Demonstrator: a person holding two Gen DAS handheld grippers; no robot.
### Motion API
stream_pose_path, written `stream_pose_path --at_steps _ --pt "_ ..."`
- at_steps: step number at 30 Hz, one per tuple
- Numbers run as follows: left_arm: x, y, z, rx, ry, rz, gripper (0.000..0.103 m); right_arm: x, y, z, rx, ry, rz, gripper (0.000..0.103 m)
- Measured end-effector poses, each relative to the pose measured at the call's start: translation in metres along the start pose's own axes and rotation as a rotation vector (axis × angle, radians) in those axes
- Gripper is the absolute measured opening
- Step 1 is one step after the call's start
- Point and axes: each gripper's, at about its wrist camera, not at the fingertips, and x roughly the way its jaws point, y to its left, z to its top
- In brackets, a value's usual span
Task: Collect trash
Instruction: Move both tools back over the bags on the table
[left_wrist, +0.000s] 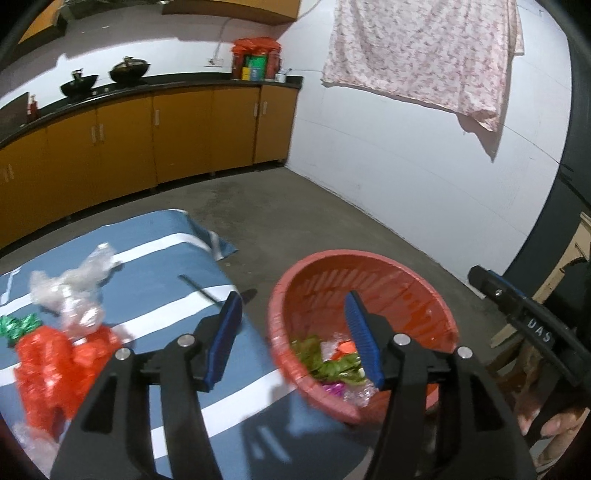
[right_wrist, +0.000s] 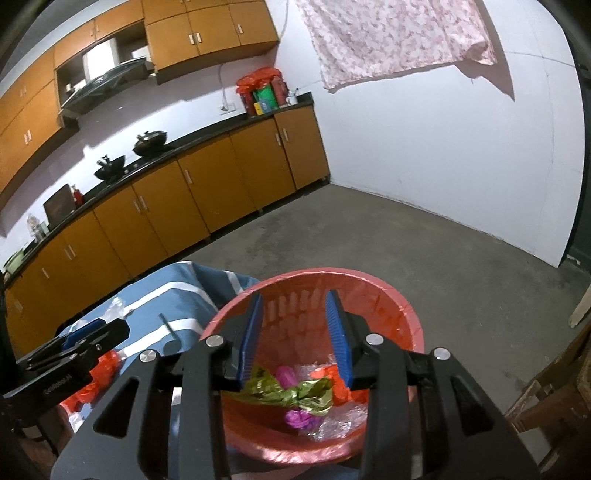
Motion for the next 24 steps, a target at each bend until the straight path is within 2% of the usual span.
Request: stream_pose_path --at_steps 12,14,18,21,24 --pt "-0.088 0.085 -0.039 -0.062 -0.05 0.208 0.068 -0.018 0.067 -0.027 -0.073 0.036 0.099 0.037" --pt "-0.105 0.104 -0.049 -0.074 -0.062 0.25 0.071 -0.019 0.08 -0.034 -0.084 0.043 0.117 0.052" --pt "-0.135 0.143 -0.077 -0.106 -0.069 0.346 0.08 -0.019 0.104 -0.05 -0.105 0.067 0.151 0.059" --pt "-0.144 0.167 -0.1 -0.11 -0.052 0.411 0.086 -0.018 0.123 -0.064 -0.128 0.085 0.175 0.072" --pt "-0.145 0.184 -0.119 -0.132 -0.018 0.428 0.087 -0.018 0.143 -0.08 -0.165 0.104 0.193 0.076"
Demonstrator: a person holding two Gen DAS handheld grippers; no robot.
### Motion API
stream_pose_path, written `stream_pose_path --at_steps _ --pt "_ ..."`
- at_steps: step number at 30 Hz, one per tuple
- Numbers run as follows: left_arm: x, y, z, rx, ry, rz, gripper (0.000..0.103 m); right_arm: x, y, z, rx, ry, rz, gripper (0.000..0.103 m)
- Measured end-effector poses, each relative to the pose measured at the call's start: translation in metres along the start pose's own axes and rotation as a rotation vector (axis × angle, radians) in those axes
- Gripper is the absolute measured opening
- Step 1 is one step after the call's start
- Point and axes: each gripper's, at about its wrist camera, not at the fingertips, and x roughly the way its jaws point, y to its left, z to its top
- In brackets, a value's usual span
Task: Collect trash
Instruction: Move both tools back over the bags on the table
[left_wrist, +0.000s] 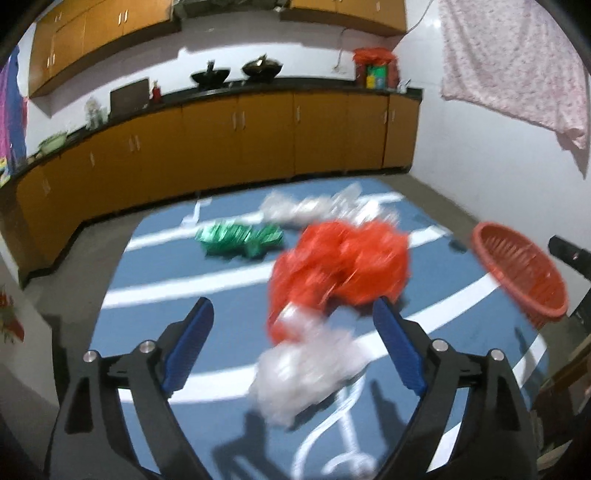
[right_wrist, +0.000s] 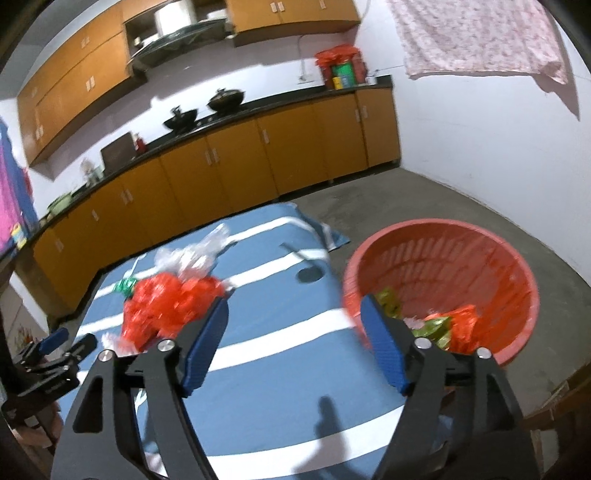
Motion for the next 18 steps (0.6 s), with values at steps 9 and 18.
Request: stream_pose_path --at_steps 9,18 --pt "0.034 0.017 -0.032 -0.037 0.115 -0.019 0.088 0.008 0.018 -0.014 -0.009 0.049 0.017 0.082" --pt "0.048 -0.001 -0.033 -0.019 0.156 -0.102 0.069 0.02 0.025 -0.021 -0.012 0.08 0.017 0.083"
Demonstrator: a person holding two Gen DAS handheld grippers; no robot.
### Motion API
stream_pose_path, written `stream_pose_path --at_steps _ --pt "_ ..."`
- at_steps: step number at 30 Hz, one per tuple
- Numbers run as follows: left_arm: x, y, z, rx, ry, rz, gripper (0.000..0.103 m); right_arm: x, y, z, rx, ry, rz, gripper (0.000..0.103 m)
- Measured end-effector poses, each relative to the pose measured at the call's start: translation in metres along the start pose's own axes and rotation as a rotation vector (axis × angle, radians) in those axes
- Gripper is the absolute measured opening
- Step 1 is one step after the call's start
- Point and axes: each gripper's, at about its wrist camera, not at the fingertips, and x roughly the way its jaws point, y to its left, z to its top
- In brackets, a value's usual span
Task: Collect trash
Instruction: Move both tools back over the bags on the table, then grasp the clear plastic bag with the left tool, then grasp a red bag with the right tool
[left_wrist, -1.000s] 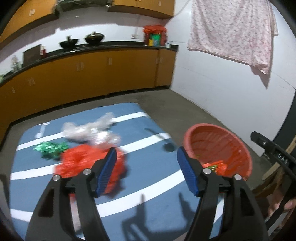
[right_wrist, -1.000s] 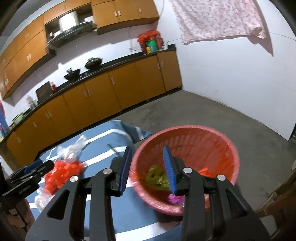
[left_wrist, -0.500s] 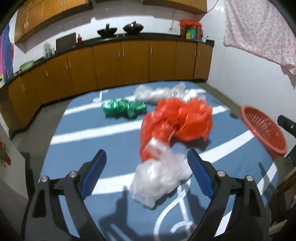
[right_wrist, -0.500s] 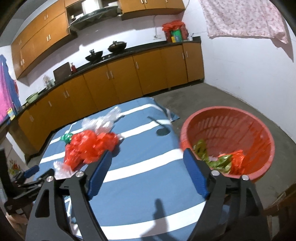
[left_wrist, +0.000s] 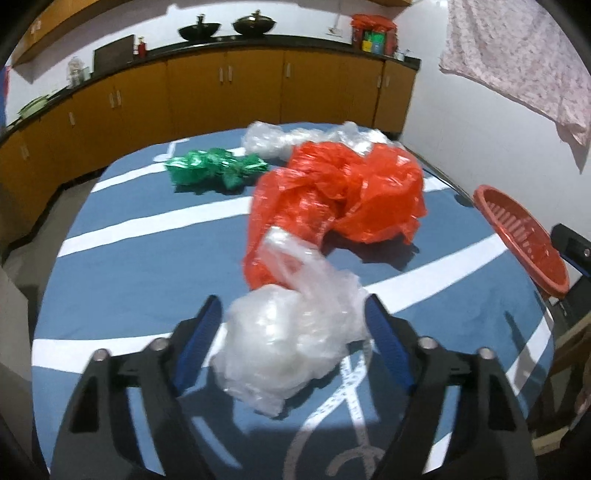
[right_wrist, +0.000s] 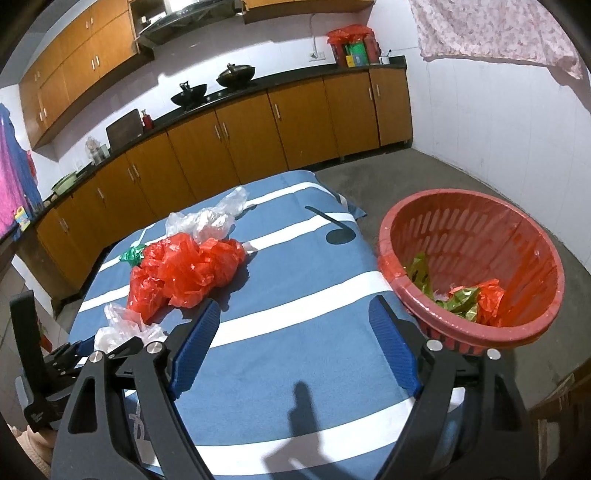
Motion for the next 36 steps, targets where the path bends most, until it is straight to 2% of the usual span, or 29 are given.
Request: stream_pose_path --at_steps 6,10,19,31,36 --pt "0.005 -0.009 -0.002 0.028 0.019 -0.014 0.05 0.003 0.009 -0.001 -0.026 0.009 0.007 0.083" --pt "0.003 -0.006 -0.003 0.023 0.018 -0.015 0.043 0.003 0.013 0.001 -0.034 0.007 0.013 0.083" --pt "-0.015 0.022 -0.012 -0.02 0.002 0.01 0.042 0.01 0.034 0.003 -0.07 0.014 0.034 0.083" --pt "-0.029 0.086 -0.01 -0.12 -0.032 0.112 0.042 0.047 0.092 0.016 -0.14 0.03 0.073 0.082" --pt "-0.026 0.104 -0.003 -0.171 -0.039 0.139 0.043 0.07 0.114 0.025 -0.173 0.025 0.061 0.071"
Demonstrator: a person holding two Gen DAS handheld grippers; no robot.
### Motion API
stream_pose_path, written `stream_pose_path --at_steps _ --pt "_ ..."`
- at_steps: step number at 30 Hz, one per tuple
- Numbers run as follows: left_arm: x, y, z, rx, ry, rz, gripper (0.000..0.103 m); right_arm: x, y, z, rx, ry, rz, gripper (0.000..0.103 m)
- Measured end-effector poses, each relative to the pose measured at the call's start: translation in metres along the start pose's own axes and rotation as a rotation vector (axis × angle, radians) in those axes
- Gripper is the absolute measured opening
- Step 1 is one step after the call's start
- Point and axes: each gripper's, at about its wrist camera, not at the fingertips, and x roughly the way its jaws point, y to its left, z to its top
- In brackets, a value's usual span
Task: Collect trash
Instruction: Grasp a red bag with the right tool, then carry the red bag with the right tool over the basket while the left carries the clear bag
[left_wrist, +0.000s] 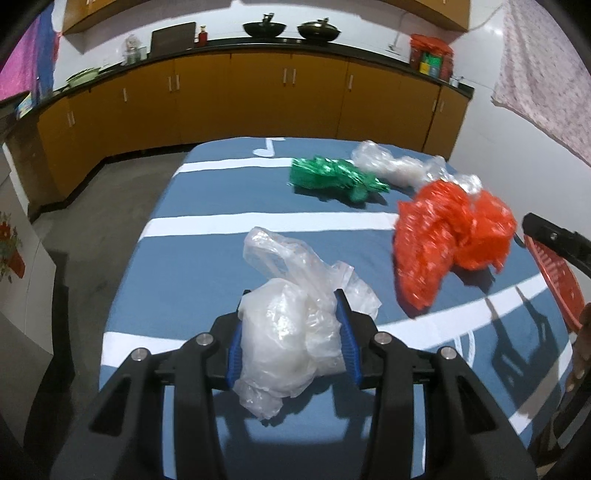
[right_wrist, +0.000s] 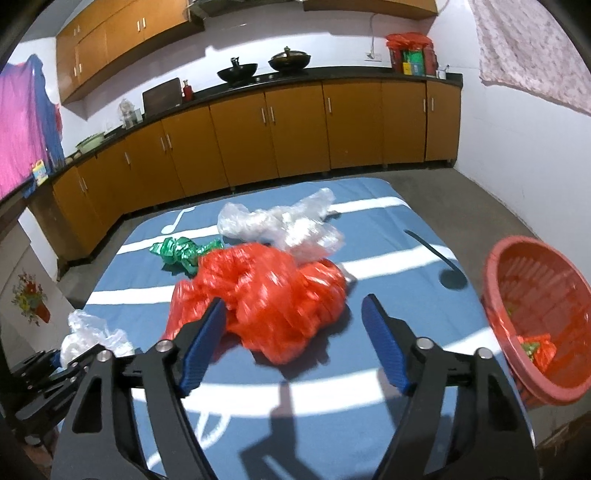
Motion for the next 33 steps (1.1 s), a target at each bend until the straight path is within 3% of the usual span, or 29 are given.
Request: stream_pose_path --at_steps 7,11,12,33 --pt "0.007 0.004 0.009 -0.006 -0.006 0.005 0.043 0.033 0.012 0.004 -0.045 0.058 -0.026 0.047" --pt "0.011 0.002 0.011 -0.002 -0.004 0.0 0.043 0.036 0.009 -0.001 -0.062 0.085 -0.036 0.019" --pt "0.011 0.001 0.011 -0.002 -0.005 -0.003 0.043 0.035 0.007 -0.003 -0.063 0.088 -0.037 0.017" --pt "-0.015 -0.03 0.019 0.043 -0.059 -0.039 0.043 -0.012 -0.04 -0.016 0.003 0.059 -0.077 0.014"
